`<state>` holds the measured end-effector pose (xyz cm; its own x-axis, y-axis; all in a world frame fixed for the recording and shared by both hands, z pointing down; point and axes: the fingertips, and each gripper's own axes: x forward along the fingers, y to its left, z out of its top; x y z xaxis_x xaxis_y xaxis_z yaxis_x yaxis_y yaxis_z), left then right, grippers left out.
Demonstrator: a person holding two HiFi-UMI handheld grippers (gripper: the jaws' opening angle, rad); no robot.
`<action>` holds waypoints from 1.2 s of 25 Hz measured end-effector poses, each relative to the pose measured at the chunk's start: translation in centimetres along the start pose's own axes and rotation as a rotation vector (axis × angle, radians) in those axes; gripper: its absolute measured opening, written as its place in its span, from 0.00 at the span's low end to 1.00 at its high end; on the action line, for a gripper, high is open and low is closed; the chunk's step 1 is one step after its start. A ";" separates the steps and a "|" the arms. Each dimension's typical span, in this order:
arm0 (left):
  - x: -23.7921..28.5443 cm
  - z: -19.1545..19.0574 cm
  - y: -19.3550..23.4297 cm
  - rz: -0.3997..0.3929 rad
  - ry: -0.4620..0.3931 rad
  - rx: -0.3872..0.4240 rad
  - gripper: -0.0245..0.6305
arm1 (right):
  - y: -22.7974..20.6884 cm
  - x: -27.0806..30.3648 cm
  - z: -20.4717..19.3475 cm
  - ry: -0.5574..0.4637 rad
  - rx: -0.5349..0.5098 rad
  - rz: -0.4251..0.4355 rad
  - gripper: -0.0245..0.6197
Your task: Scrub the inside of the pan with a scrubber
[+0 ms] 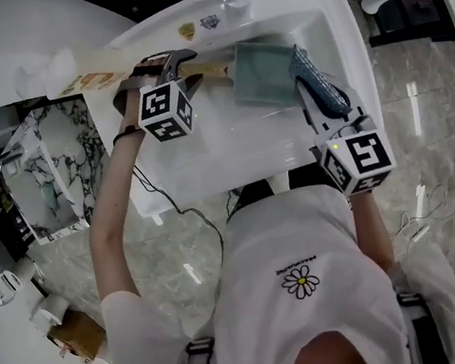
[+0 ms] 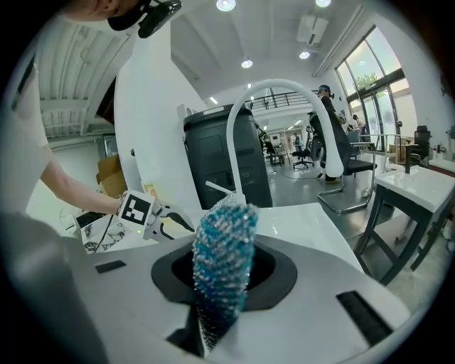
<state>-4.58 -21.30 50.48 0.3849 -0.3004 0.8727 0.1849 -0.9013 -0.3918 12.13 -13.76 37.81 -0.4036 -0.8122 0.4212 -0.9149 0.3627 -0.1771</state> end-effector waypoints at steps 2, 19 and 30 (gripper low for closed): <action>2.0 -1.0 -1.3 -0.072 0.051 0.027 0.35 | -0.5 -0.1 -0.6 0.007 0.016 -0.014 0.13; 9.3 -3.8 -4.8 -0.266 0.331 0.137 0.33 | -2.2 0.1 -4.1 0.064 0.064 -0.024 0.13; 10.8 -5.2 -4.6 -0.155 0.461 0.187 0.26 | -2.8 -0.7 -4.9 0.082 0.065 -0.019 0.13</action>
<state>-6.02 -22.06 63.20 -0.0905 -0.3117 0.9459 0.3824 -0.8878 -0.2560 14.99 -11.94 42.31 -0.3863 -0.7777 0.4959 -0.9222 0.3150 -0.2243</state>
